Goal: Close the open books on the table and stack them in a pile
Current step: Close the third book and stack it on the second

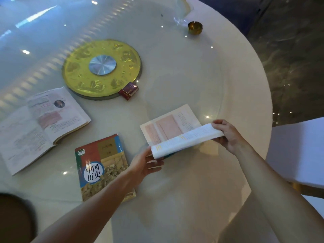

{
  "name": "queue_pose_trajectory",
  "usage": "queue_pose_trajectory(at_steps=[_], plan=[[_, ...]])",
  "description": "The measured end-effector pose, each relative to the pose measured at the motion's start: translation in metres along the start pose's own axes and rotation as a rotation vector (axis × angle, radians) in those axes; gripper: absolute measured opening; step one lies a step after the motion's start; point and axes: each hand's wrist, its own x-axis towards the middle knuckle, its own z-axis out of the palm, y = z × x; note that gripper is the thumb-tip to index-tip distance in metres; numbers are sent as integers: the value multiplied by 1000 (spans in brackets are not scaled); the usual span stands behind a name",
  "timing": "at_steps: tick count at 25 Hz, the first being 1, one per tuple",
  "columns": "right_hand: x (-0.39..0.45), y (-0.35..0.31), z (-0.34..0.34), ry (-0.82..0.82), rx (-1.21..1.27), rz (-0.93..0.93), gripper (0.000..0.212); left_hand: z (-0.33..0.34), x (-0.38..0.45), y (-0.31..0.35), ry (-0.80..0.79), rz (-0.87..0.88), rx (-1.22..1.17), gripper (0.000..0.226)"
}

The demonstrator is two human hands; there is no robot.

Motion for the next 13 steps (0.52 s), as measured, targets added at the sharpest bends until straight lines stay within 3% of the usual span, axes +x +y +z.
queue_pose_trajectory(at_steps=[3, 7, 10, 13], plan=[[21, -9, 24, -50, 42, 5, 9, -1, 7, 2, 57, 7, -6, 42], [50, -10, 50, -92, -9, 22, 12, 3, 21, -9, 262, -58, 28, 27], [73, -14, 65, -70, -126, 38, 17, 15, 23, -24, 224, -142, 47, 21], [91, -15, 82, 4, -498, -35, 53, 29, 25, -30, 130, -190, 27, 17]])
